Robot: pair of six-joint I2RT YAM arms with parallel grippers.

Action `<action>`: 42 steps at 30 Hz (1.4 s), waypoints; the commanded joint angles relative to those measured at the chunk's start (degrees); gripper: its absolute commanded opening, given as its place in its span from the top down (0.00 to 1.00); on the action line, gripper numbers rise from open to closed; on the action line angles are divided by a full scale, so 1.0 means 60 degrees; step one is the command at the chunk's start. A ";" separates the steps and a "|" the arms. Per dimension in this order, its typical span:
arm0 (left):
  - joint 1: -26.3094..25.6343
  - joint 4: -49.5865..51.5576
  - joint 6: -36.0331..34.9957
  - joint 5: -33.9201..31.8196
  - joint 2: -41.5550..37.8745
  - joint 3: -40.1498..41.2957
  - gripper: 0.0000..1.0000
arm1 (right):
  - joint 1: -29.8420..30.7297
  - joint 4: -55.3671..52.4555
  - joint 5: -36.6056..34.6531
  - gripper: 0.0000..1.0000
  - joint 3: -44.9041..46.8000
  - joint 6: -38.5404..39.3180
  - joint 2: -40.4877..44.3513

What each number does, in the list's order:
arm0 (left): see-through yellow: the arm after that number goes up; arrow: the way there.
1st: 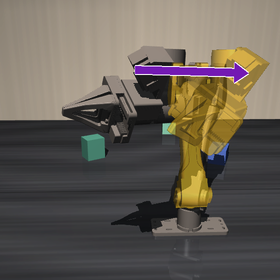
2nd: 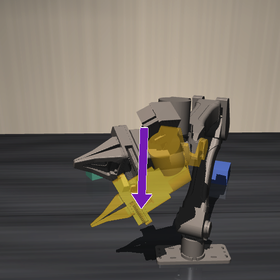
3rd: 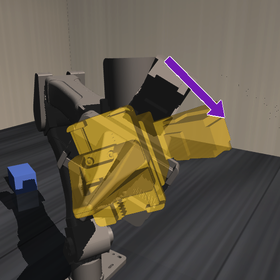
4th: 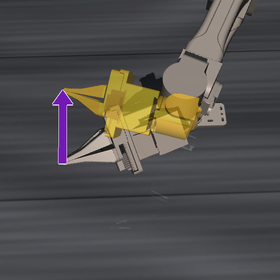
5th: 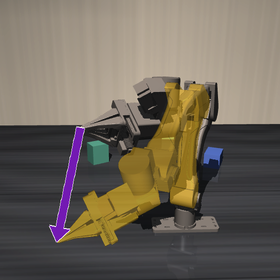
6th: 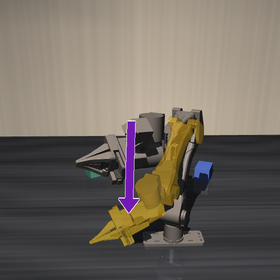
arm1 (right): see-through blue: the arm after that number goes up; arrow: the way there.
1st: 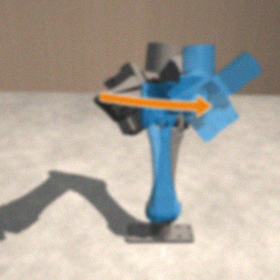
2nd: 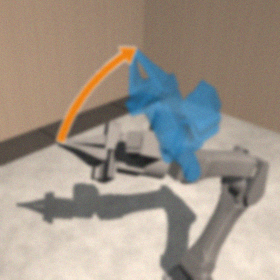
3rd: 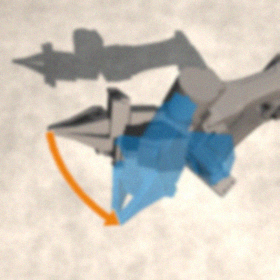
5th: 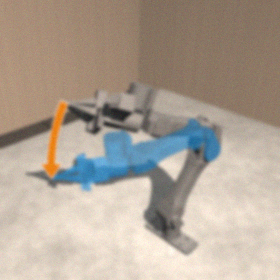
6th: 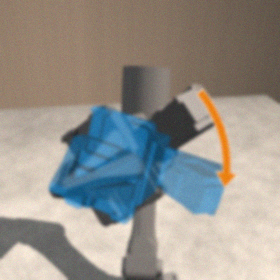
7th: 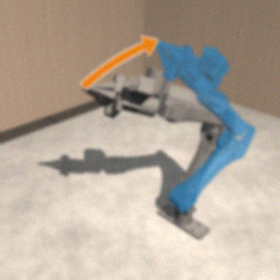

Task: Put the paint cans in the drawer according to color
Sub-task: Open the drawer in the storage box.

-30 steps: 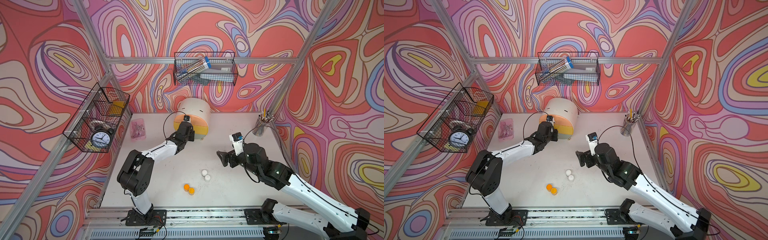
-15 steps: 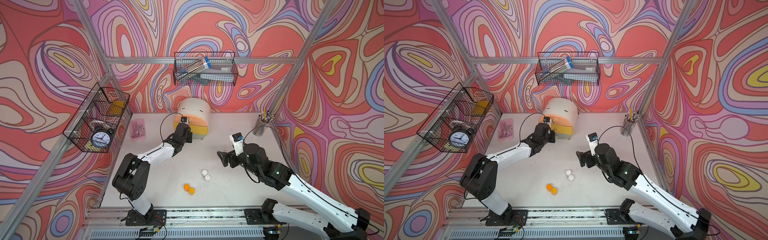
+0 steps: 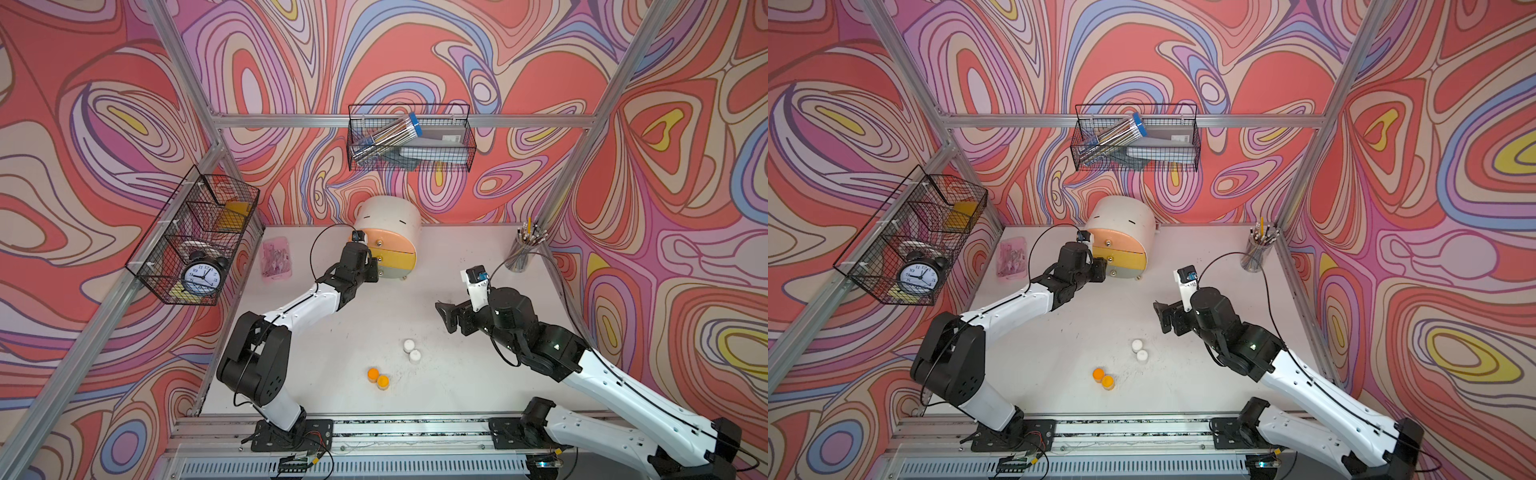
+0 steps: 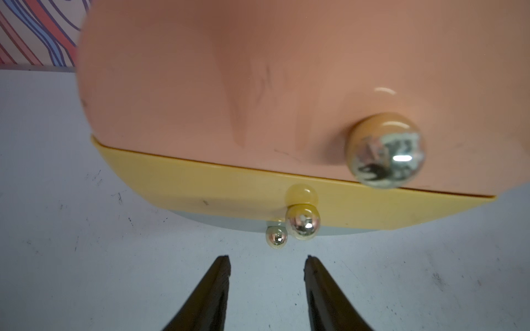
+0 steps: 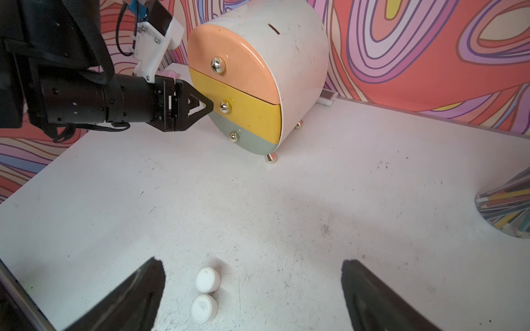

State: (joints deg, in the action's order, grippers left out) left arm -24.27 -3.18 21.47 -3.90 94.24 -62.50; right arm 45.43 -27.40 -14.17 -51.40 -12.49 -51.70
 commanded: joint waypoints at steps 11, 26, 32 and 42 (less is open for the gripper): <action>0.0106 -0.0078 0.1107 0.1052 0.0690 -0.0707 0.59 | 0.0031 0.0172 -0.0140 0.02 0.0173 0.0013 0.0136; 0.0153 -0.1501 0.1933 0.1047 0.1008 -0.0421 0.64 | 0.0031 0.0186 -0.0128 0.02 0.0216 0.0002 0.0267; 0.0152 -0.1390 0.2183 0.1192 0.1269 -0.0572 0.65 | 0.0027 0.0186 -0.0127 0.02 0.0216 0.0002 0.0282; 0.0149 -0.1773 0.2491 0.0966 0.1432 -0.0365 0.69 | 0.0030 0.0208 -0.0128 0.02 0.0224 -0.0002 0.0326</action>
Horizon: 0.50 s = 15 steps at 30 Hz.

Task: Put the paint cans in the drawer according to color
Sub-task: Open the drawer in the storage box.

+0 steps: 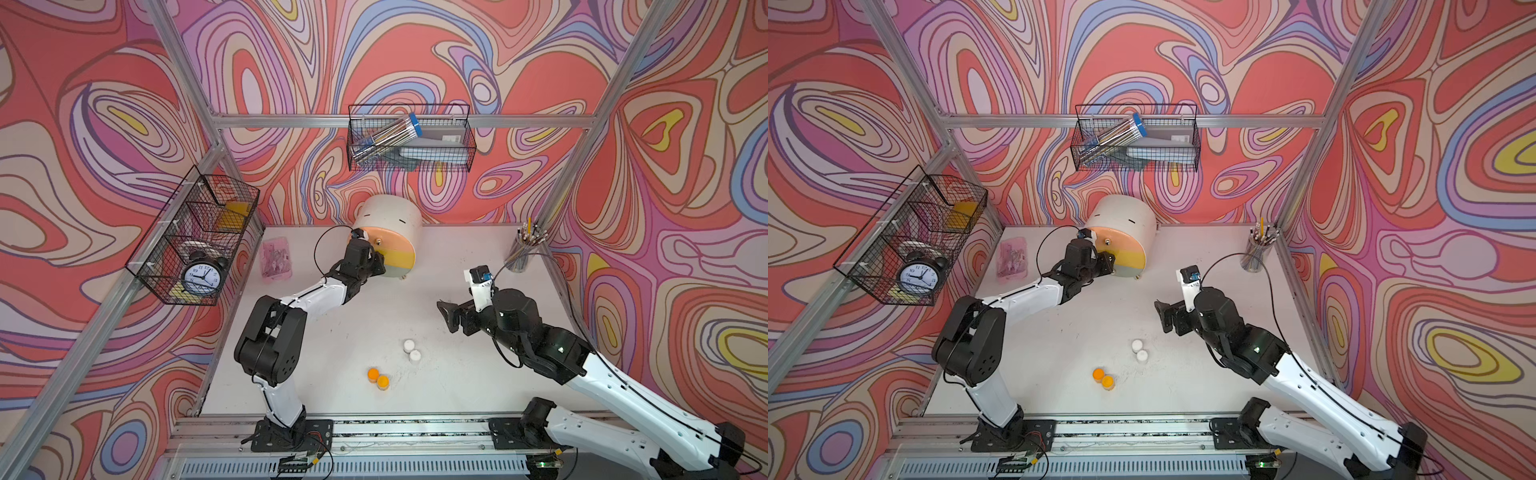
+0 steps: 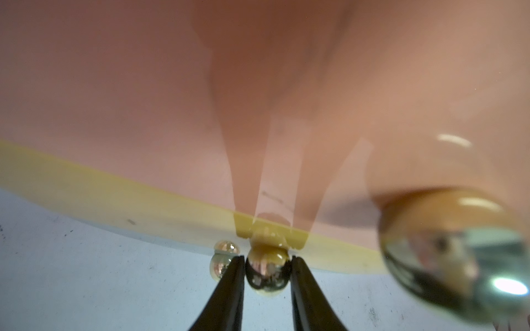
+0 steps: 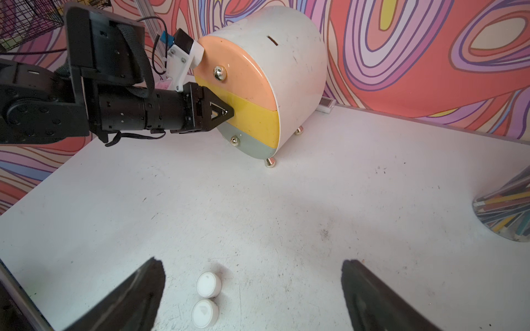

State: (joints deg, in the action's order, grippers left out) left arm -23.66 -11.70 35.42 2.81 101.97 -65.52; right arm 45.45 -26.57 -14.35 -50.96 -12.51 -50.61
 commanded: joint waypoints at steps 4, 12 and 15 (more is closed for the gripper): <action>0.0047 -0.0455 0.0235 -0.0178 0.0172 0.0119 0.73 | 0.0022 0.0072 -0.0093 0.02 0.0158 0.0005 0.0144; 0.0054 -0.0466 0.0269 -0.0199 -0.0001 0.0257 0.82 | 0.0025 0.0078 -0.0087 0.02 0.0155 0.0005 0.0129; 0.0047 -0.0466 0.0341 -0.0203 -0.0210 0.0472 0.82 | 0.0024 0.0092 -0.0068 0.02 0.0158 -0.0004 0.0115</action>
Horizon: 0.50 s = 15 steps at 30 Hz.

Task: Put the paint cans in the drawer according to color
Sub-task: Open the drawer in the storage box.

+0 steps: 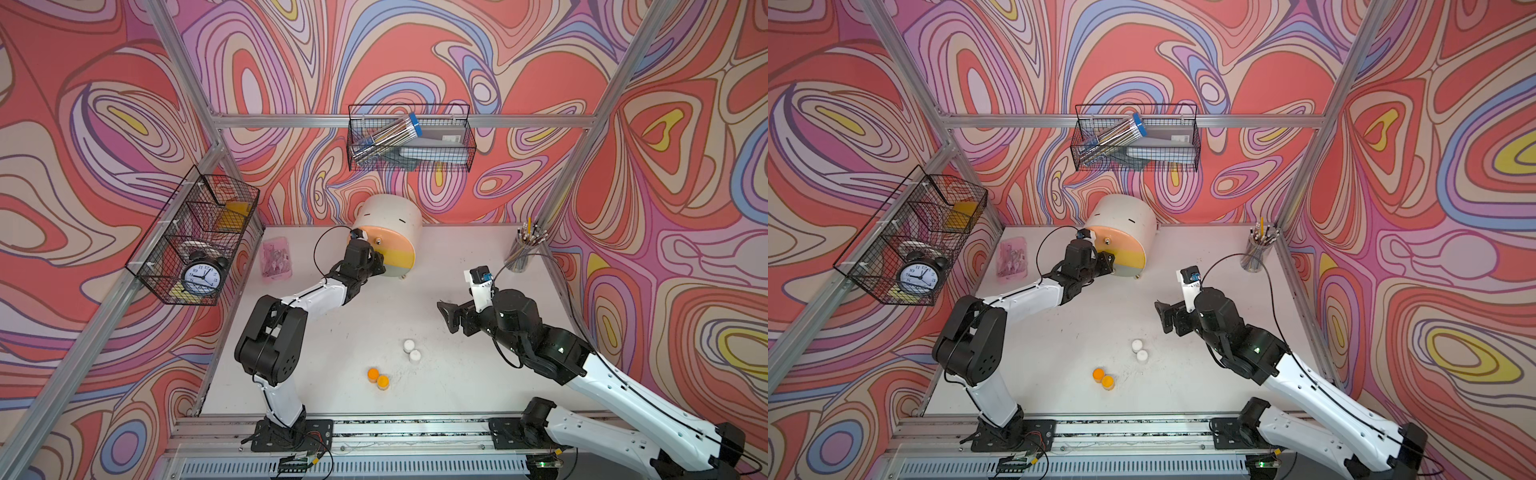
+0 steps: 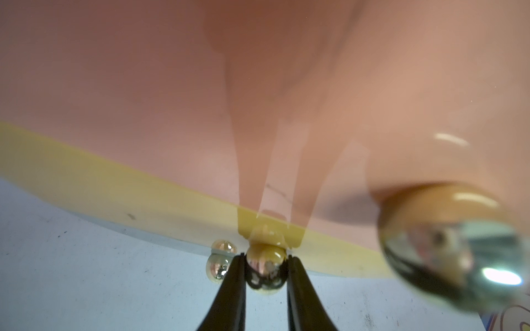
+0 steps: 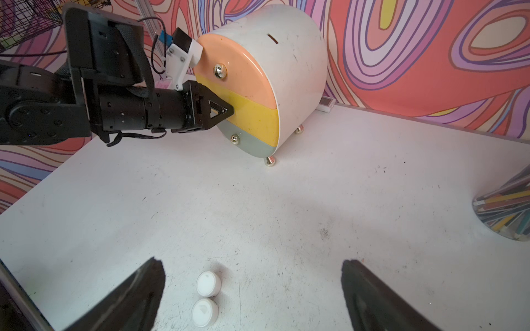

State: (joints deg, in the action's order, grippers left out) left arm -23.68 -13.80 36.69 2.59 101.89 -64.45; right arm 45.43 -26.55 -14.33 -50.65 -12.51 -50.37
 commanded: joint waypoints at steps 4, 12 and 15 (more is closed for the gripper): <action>0.0052 -0.0157 0.0319 -0.0094 -0.0618 0.0724 0.82 | 0.0030 0.0088 -0.0068 0.02 0.0122 -0.0003 0.0075; 0.0041 -0.0002 0.0543 0.0036 -0.1781 0.1805 0.82 | 0.0031 0.0088 -0.0067 0.02 0.0121 -0.0009 0.0089; 0.0043 0.0238 0.0540 0.0033 -0.2245 0.2076 0.81 | 0.0031 0.0088 -0.0102 0.02 0.0122 -0.0009 0.0112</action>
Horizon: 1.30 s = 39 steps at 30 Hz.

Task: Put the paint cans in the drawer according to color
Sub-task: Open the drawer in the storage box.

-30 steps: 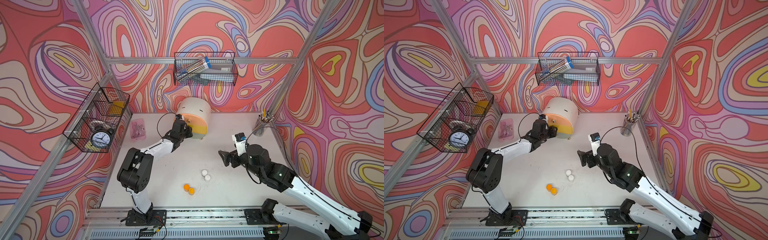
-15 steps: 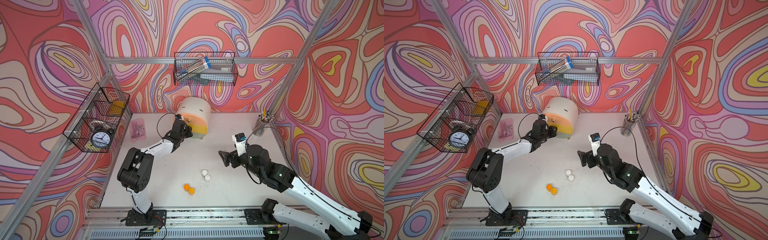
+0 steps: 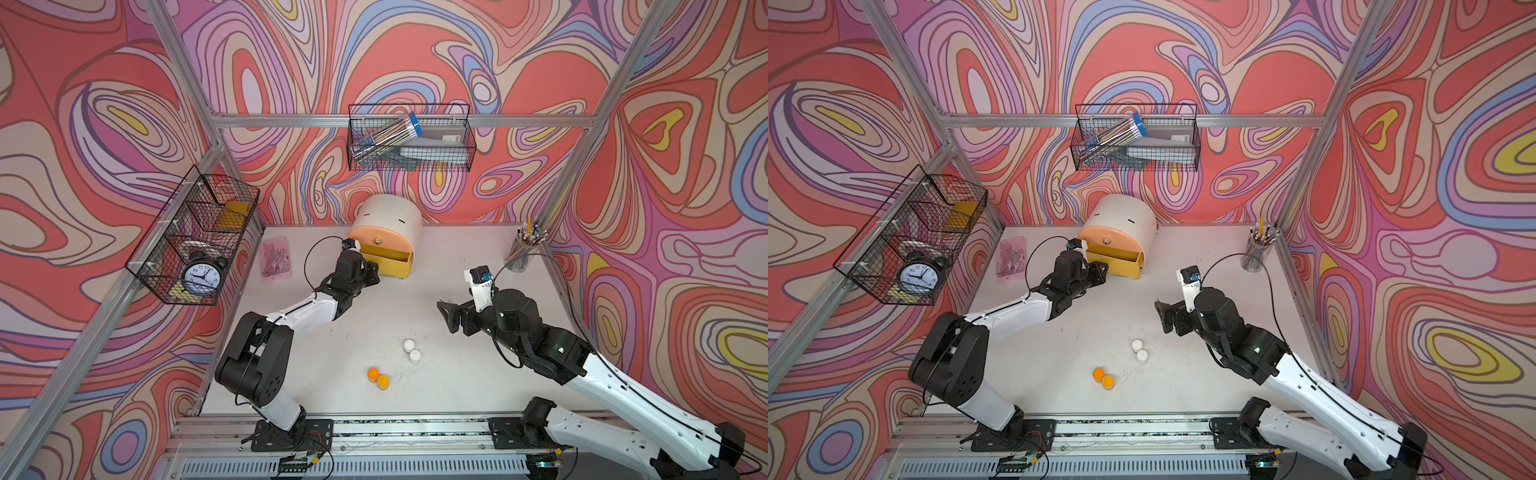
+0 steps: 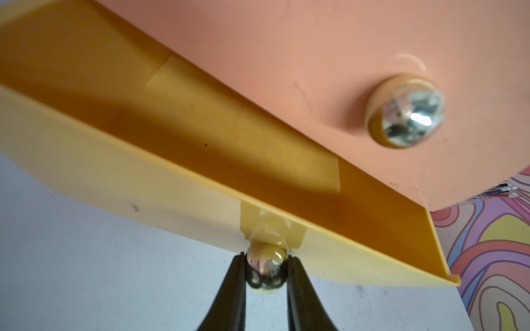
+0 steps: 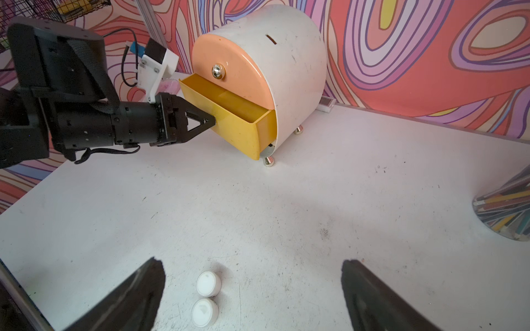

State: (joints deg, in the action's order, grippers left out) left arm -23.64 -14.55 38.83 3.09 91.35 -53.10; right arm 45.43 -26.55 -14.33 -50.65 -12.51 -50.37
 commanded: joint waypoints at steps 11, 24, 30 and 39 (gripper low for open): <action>-0.0009 0.0870 0.0214 -0.0096 -0.1697 0.1042 0.80 | 0.0030 0.0083 -0.0135 0.02 0.0137 -0.0009 0.0192; -0.0666 0.1611 -0.0069 -0.0415 -0.2898 0.1440 0.80 | 0.0029 -0.0040 -0.0291 0.02 0.0078 0.0005 0.0220; -0.1489 0.1974 -0.0183 -0.0713 -0.3130 0.1054 0.78 | 0.0030 -0.0073 -0.0412 0.02 0.0049 0.0018 0.0272; -0.2002 0.2106 0.0193 -0.0922 -0.3373 0.1297 0.76 | 0.0031 -0.0098 -0.0342 0.02 0.0049 0.0020 0.0135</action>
State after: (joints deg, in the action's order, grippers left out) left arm -34.50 0.73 39.81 -2.79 73.25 -44.66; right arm 45.45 -26.63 -15.86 -50.65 -12.51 -49.41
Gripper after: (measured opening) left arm 0.250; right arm 0.982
